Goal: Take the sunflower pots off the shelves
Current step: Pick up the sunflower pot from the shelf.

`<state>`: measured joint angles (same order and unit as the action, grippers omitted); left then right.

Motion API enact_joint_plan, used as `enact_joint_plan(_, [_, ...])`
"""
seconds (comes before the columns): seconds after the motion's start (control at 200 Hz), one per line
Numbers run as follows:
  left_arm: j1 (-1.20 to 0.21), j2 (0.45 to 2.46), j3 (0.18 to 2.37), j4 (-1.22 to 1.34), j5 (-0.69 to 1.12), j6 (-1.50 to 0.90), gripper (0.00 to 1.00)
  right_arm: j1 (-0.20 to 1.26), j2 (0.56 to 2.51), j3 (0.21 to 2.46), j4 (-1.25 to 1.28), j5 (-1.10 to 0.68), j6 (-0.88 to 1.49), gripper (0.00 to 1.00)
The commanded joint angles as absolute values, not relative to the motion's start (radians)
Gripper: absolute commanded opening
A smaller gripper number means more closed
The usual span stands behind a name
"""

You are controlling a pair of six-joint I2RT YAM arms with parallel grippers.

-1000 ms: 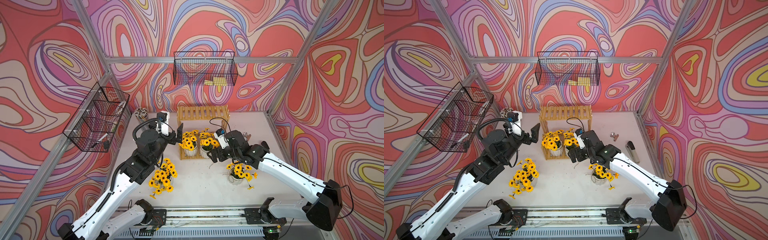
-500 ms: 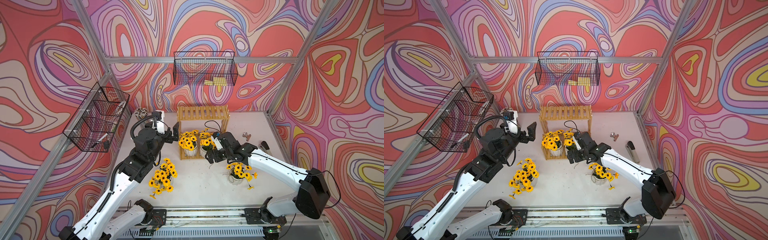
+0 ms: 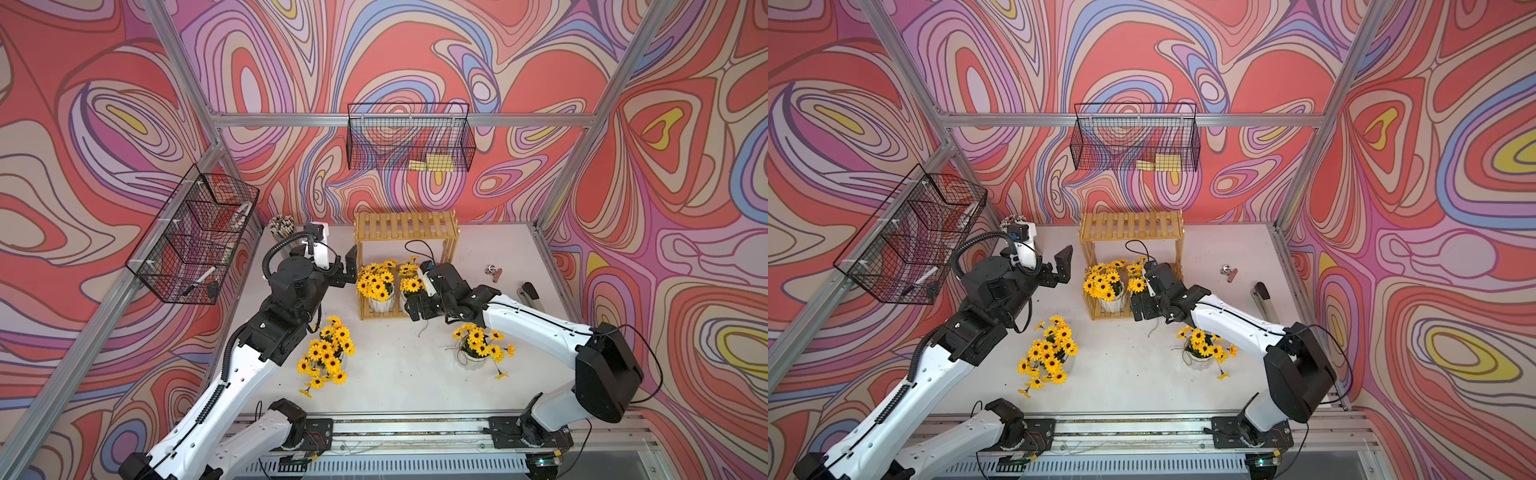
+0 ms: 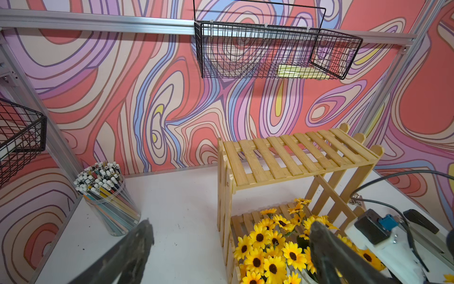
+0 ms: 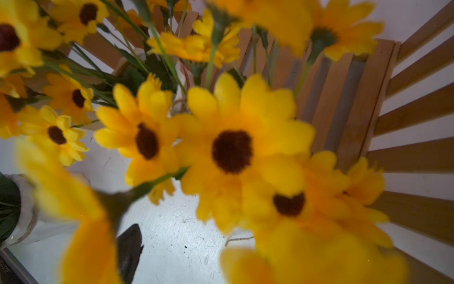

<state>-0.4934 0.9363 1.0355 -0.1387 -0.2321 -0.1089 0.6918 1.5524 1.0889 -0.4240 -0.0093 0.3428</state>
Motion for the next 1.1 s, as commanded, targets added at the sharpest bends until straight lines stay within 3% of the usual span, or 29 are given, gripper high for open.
enact_joint_plan(0.0, [-0.485,0.919,1.020,-0.138,-0.229,-0.114,1.00,0.696,1.586,1.126,-0.387,0.020,0.340,0.98])
enact_joint_plan(1.092, [-0.473,0.898,0.991,-0.118,-0.221,-0.106,1.00,0.696,1.720,1.199,-0.317,0.093,0.290,0.98])
